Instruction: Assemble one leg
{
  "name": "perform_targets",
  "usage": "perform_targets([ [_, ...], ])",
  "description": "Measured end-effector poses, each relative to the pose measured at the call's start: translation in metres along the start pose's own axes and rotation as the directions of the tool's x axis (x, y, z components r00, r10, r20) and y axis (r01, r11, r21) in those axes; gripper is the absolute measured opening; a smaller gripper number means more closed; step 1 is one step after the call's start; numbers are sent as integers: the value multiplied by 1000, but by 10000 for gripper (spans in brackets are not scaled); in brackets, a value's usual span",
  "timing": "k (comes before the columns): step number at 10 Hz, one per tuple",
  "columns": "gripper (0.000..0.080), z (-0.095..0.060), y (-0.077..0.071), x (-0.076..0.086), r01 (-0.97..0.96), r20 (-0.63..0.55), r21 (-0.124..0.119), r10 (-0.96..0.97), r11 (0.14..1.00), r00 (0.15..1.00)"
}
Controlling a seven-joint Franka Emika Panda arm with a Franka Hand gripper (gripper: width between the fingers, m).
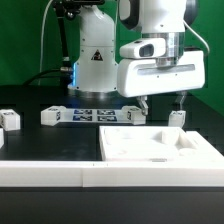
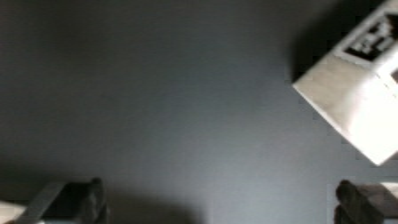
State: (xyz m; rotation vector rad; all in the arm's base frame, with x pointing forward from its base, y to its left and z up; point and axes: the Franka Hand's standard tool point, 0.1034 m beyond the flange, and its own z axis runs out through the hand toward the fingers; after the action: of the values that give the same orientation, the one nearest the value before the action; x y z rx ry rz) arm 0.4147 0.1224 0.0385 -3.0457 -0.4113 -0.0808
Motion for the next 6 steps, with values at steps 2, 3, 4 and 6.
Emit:
perform_targets([
  [2,649,0,-1,0,-119,1,6,119,993,993],
  [3,649,0,-2,-1,-180,-3,9,180,984,984],
  [4,649,0,-11,-7,-343,-25,18,343,939,939],
  [6,649,3,-27,-16,-519,-14,25,519,854,854],
])
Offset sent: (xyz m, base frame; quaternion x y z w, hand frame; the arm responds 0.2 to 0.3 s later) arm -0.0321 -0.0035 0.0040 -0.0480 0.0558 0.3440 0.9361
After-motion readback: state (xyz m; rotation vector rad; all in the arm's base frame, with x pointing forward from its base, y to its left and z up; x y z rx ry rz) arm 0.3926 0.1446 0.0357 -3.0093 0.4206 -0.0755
